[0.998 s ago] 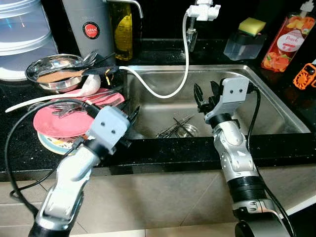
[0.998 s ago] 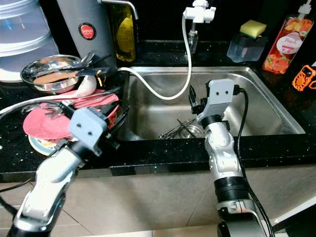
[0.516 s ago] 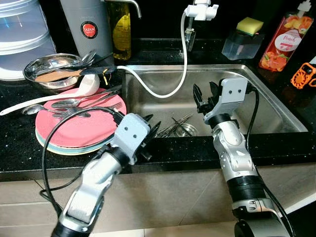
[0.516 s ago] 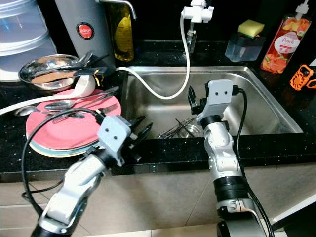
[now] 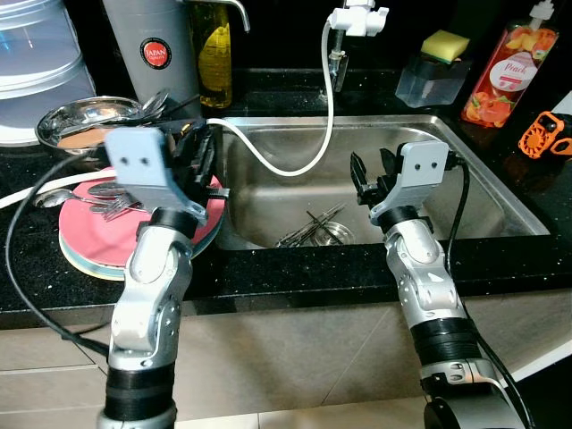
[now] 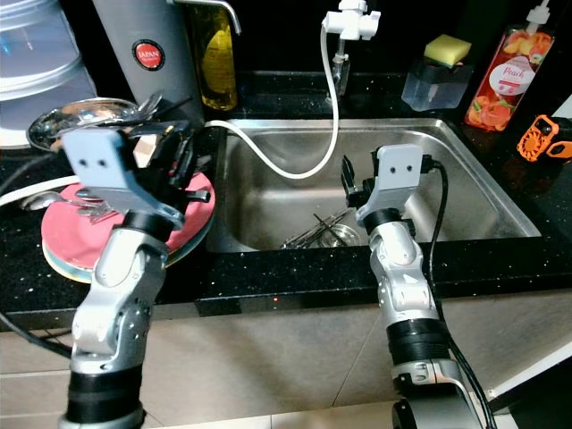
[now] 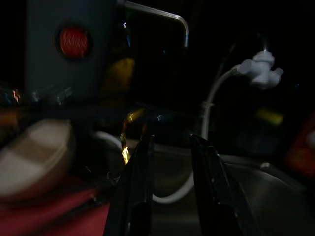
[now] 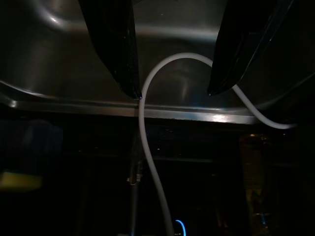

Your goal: Kitchen organization

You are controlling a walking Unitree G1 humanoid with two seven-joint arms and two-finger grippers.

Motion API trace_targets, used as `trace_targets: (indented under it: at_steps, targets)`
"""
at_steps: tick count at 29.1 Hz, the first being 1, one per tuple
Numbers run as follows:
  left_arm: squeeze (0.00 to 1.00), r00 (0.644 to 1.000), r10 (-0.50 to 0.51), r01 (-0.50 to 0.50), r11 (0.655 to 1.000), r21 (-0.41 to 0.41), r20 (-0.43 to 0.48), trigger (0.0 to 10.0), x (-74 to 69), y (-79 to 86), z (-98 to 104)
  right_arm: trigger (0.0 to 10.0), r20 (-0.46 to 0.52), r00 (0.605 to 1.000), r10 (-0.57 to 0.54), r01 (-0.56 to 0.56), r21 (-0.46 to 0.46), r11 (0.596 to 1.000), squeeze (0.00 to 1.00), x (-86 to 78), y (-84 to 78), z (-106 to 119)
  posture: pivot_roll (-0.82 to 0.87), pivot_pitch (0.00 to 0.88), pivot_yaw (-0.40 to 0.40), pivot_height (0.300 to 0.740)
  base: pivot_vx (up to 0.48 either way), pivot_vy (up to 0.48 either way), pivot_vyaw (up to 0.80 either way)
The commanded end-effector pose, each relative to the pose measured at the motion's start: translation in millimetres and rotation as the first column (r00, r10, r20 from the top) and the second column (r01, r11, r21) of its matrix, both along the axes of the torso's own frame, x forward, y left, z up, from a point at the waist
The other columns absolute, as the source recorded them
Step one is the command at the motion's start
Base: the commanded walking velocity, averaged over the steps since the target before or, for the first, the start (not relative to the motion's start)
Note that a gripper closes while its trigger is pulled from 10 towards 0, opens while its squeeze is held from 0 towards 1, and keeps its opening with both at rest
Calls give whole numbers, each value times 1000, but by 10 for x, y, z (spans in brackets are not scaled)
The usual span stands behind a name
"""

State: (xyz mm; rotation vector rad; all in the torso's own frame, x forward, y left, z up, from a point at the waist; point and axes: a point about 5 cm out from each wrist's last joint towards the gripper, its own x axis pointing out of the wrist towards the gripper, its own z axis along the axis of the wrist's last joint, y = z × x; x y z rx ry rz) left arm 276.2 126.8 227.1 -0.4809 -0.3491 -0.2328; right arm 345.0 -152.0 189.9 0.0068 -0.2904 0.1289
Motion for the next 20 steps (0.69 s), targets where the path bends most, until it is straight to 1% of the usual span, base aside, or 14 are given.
trace_targets:
  at_steps: [1, 2, 3, 4, 5, 6, 9, 11, 12, 15, 17, 18, 19, 20]
  targets:
    - [0, 998, -57, 55, 982, -181, -9, 10000, -67, -59, 3, 10000, 4, 1000, -2, 3, -10, 1000, 0, 6, -11, -1, 223, 0, -68, 740, 0, 0, 0]
    - [0, 995, -95, 92, 958, -273, 1, 10000, -94, -80, 19, 10000, 3, 1000, -2, 2, -11, 1000, 0, 5, -12, -2, 223, 0, -69, 740, 0, 0, 0]
    - [0, 993, -118, 114, 940, -322, 8, 10000, -109, -92, 28, 10000, 3, 1000, -1, 1, -11, 1000, 0, 5, -11, -3, 223, 0, -69, 740, 0, 0, 0]
    - [0, 993, -118, 114, 940, -322, 8, 10000, -109, -92, 28, 10000, 3, 1000, -1, 1, -11, 1000, 0, 5, -11, -3, 223, 0, -69, 740, 0, 0, 0]
    - [0, 992, -124, 116, 915, -387, 5, 10000, -111, -74, 36, 10000, 2, 1000, 0, 0, -12, 1000, 0, 6, -8, -3, 224, 0, -72, 740, 0, 0, 0]
    - [0, 992, -124, 116, 915, -387, 5, 10000, -111, -74, 36, 10000, 2, 1000, 0, 0, -12, 1000, 0, 6, -8, -3, 224, 0, -72, 740, 0, 0, 0]
    - [0, 994, -109, 91, 807, -583, 5, 10000, -85, 92, 76, 10000, 4, 1000, 4, -4, -13, 1000, 0, 13, 2, 5, 224, 0, -72, 740, 0, 0, 0]
    - [0, 995, -97, 75, 769, -635, 0, 10000, -47, 163, 101, 10000, 3, 1000, 7, -7, -12, 1000, 0, 18, 8, 5, 229, 0, -77, 740, 0, 0, 0]
    - [0, 997, -67, 25, 750, -661, -38, 10000, 12, 223, 99, 10000, 3, 1000, 9, -9, -11, 1000, 0, 22, 16, 6, 231, 0, -77, 740, 0, 0, 0]
    - [0, 996, -36, -31, 750, -660, -87, 10000, 77, 275, 89, 10000, 4, 1000, 11, -11, -9, 1000, 0, 26, 25, 8, 232, 0, -75, 740, 0, 0, 0]
    - [0, 991, 30, -96, 847, -523, -133, 10000, 103, 277, 94, 10000, 6, 1000, 10, -10, -8, 1000, 0, 27, 27, 14, 229, 0, -72, 740, 0, 0, 0]
    - [0, 991, 30, -96, 847, -523, -133, 10000, 103, 277, 94, 10000, 6, 1000, 10, -10, -8, 1000, 0, 27, 27, 14, 229, 0, -72, 740, 0, 0, 0]
    - [0, 986, 72, -133, 888, -439, -152, 10000, 99, 291, 99, 10000, 7, 1000, 8, -8, -8, 1000, 0, 25, 21, 13, 225, 0, -68, 740, 0, 0, 0]
    - [0, 986, 72, -133, 888, -439, -152, 10000, 99, 291, 99, 10000, 7, 1000, 8, -8, -8, 1000, 0, 25, 21, 13, 225, 0, -68, 740, 0, 0, 0]
